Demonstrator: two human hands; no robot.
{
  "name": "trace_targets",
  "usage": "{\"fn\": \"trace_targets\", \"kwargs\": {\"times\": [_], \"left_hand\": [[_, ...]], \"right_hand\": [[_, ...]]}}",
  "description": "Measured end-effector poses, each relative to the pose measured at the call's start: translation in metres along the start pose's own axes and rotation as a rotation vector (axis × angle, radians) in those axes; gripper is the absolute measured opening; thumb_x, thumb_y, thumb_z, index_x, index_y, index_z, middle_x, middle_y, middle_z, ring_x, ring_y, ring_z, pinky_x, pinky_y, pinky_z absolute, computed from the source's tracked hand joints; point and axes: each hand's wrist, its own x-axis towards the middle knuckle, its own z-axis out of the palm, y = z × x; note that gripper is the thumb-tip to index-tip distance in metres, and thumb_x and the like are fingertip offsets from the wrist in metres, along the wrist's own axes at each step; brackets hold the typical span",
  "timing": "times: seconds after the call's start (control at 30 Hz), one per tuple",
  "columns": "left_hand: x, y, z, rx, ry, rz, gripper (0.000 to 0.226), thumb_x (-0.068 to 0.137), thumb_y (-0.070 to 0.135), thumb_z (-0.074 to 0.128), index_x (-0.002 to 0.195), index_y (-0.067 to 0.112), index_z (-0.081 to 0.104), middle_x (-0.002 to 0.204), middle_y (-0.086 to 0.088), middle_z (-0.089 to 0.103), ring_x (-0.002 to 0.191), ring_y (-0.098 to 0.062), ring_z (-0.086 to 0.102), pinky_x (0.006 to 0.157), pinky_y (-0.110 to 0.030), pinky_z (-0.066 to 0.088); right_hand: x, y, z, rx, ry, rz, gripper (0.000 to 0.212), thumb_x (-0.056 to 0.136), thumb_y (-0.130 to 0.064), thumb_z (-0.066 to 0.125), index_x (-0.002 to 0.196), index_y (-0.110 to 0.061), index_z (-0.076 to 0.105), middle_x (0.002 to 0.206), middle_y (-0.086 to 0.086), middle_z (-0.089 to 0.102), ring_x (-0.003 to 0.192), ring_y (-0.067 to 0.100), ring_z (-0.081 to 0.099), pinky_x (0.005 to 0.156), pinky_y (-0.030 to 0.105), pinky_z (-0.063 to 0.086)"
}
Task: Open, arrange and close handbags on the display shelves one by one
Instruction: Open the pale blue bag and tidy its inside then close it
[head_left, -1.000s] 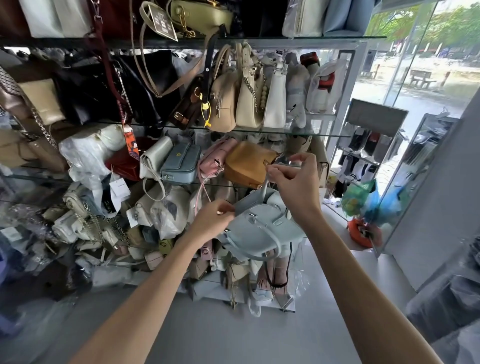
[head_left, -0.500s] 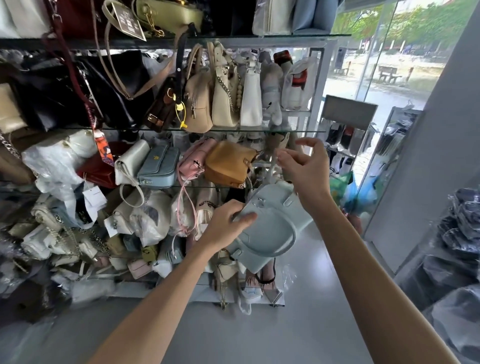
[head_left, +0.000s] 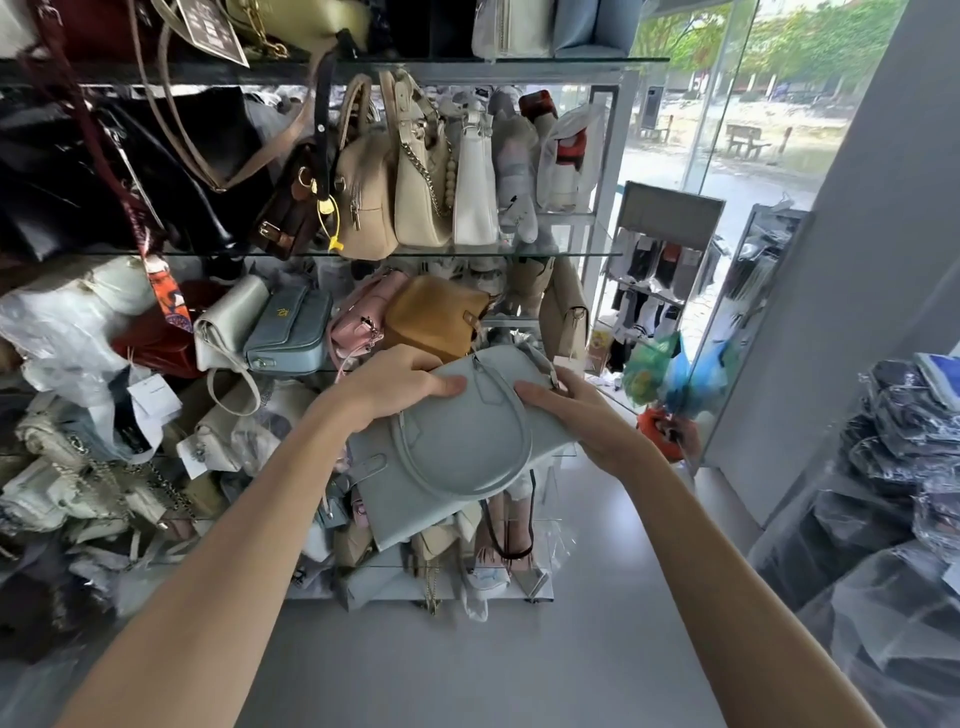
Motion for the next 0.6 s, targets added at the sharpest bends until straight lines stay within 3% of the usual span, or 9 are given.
{"fn": "trace_targets", "kwargs": {"times": [0.13,0.27,0.4,0.47,0.5,0.53,0.6], "left_hand": [[-0.002,0.001,-0.012,0.048,-0.056,-0.016,0.021,0.088,0.044,0.079,0.092,0.023,0.081,0.091,0.006,0.08,0.091,-0.018,0.075,0.093,-0.043,0.058],[-0.003,-0.001,-0.022,0.05,-0.124,-0.025,0.021,0.091,0.042,0.076,0.096,0.022,0.08,0.095,0.005,0.08,0.094,-0.019,0.076,0.095,-0.045,0.058],[-0.003,0.003,-0.027,0.141,-0.073,0.008,0.022,0.095,0.045,0.07,0.093,0.024,0.074,0.093,0.009,0.073,0.095,-0.012,0.069,0.079,-0.028,0.052],[-0.003,0.004,-0.029,0.268,-0.02,0.062,0.021,0.094,0.052,0.067,0.094,0.032,0.068,0.097,0.016,0.066,0.095,-0.005,0.062,0.074,-0.023,0.045],[-0.002,0.002,-0.03,0.312,0.018,0.091,0.022,0.092,0.056,0.068,0.095,0.034,0.064,0.099,0.017,0.063,0.095,-0.004,0.06,0.074,-0.022,0.044],[-0.001,0.001,-0.031,0.323,0.062,0.116,0.027,0.088,0.059,0.07,0.097,0.035,0.062,0.103,0.015,0.062,0.097,-0.004,0.059,0.076,-0.024,0.044],[-0.001,-0.002,-0.036,0.299,0.148,0.17,0.038,0.083,0.059,0.076,0.105,0.032,0.062,0.114,0.012,0.062,0.102,-0.003,0.057,0.086,-0.028,0.046]], "right_hand": [[0.004,0.01,0.007,0.116,-0.118,0.06,0.067,0.078,-0.039,0.086,0.135,-0.012,0.06,0.117,0.009,0.076,0.104,0.029,0.075,0.085,0.04,0.062],[0.004,0.008,0.012,0.139,-0.202,0.089,0.062,0.078,-0.035,0.087,0.132,-0.017,0.062,0.118,0.01,0.076,0.099,0.027,0.076,0.077,0.038,0.062],[0.01,0.005,0.024,0.275,-0.105,0.035,0.086,0.064,-0.037,0.095,0.137,-0.011,0.058,0.122,0.018,0.073,0.1,0.033,0.075,0.076,0.043,0.062],[0.009,0.0,0.029,0.37,-0.024,-0.006,0.063,0.073,-0.028,0.09,0.126,-0.009,0.061,0.116,0.018,0.073,0.091,0.03,0.076,0.069,0.042,0.062],[0.007,-0.003,0.031,0.392,0.028,-0.017,0.05,0.078,-0.023,0.088,0.118,-0.011,0.061,0.112,0.015,0.073,0.087,0.027,0.075,0.067,0.042,0.063],[0.007,-0.004,0.031,0.413,0.066,-0.031,0.049,0.077,-0.023,0.088,0.116,-0.013,0.06,0.112,0.014,0.072,0.087,0.026,0.075,0.066,0.042,0.062],[0.014,0.0,0.029,0.42,0.078,-0.083,0.071,0.064,-0.031,0.094,0.125,-0.012,0.062,0.122,0.017,0.071,0.096,0.031,0.076,0.068,0.041,0.061]]}}
